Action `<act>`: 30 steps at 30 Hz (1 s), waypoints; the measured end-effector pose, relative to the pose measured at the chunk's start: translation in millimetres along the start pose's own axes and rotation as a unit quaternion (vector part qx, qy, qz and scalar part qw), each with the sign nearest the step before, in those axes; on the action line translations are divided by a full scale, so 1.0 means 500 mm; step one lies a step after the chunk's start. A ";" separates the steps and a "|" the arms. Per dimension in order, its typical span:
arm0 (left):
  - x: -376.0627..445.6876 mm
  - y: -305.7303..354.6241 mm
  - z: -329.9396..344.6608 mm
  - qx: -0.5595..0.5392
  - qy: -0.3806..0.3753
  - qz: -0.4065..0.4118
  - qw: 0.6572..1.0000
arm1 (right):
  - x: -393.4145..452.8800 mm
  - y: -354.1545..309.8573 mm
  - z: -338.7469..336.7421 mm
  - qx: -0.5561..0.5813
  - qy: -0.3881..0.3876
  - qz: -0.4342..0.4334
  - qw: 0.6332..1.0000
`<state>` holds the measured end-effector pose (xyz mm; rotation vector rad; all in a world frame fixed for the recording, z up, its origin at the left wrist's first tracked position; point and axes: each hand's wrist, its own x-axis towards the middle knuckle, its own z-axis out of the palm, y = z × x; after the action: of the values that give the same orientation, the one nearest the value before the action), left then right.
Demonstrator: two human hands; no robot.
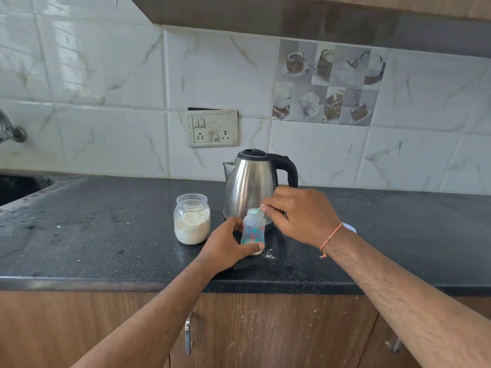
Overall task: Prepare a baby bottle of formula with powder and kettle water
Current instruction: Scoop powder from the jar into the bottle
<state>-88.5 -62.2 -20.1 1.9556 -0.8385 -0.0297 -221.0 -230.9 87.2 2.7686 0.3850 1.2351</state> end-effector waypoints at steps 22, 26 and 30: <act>-0.002 0.004 -0.003 -0.002 -0.003 -0.003 1.000 | 0.001 0.001 0.010 0.008 0.030 0.023 0.999; -0.001 0.002 -0.004 0.002 -0.003 -0.005 1.000 | 0.004 0.003 0.010 0.027 0.015 0.038 0.999; -0.002 0.005 -0.004 0.005 -0.001 -0.008 1.000 | 0.008 0.004 0.015 0.043 0.000 0.081 0.996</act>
<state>-90.0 -60.7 -17.2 1.9716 -0.8253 -0.0380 -212.8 -231.5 85.4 2.9238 0.2237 1.2809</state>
